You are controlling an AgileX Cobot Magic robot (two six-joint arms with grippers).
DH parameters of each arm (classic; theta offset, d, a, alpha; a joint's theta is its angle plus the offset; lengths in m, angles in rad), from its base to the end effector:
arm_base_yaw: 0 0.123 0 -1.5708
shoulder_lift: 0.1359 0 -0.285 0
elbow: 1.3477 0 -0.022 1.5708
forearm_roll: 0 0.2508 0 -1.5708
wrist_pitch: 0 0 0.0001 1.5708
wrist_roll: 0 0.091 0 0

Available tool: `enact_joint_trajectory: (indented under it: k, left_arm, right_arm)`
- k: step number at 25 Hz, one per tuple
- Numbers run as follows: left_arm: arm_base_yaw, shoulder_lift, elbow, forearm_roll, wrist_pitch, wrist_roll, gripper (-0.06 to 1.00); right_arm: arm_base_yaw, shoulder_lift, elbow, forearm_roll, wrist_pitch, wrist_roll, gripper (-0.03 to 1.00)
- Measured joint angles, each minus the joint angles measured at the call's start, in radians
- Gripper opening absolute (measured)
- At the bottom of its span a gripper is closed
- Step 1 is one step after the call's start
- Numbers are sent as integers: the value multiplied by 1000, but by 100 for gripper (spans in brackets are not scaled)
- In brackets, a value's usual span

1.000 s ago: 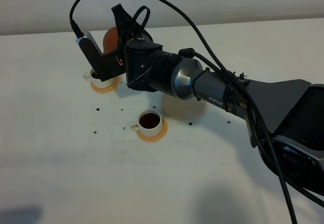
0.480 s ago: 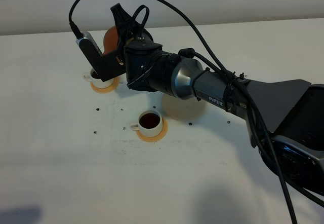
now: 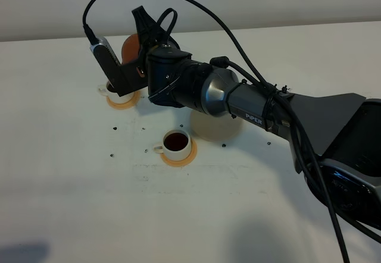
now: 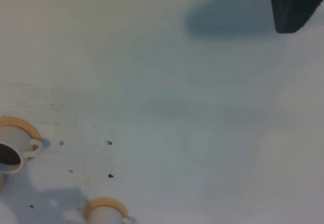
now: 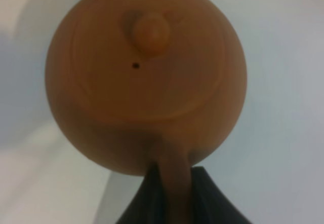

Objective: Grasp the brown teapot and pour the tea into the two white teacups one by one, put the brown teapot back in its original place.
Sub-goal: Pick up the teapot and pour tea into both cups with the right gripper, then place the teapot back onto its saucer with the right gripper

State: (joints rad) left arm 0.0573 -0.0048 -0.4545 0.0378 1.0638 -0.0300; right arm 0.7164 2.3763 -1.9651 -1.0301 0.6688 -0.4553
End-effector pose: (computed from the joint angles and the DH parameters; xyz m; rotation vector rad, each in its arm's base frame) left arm -0.0009 0.0030 0.2644 -0.0920 2.0861 0.0622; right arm 0.4342 0.3138 0.1815 -1.8526 1.4303 -0.9755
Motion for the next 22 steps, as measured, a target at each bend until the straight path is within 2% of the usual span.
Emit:
enact_joint_trajectory:
  k: [4,13,17,22]
  left_arm:
    - [0,0,0,0,0,0,35]
    - [0,0,0,0,0,0,35]
    - [0,0,0,0,0,0,35]
    - [0,0,0,0,0,0,35]
  right_arm:
    - [0,0,0,53,2,52,9]
    - [-4,-3,0,158,32,275,9]
    - [-32,-28,0,316,46,290,9]
    - [-95,-64,-33,580,85,285,9]
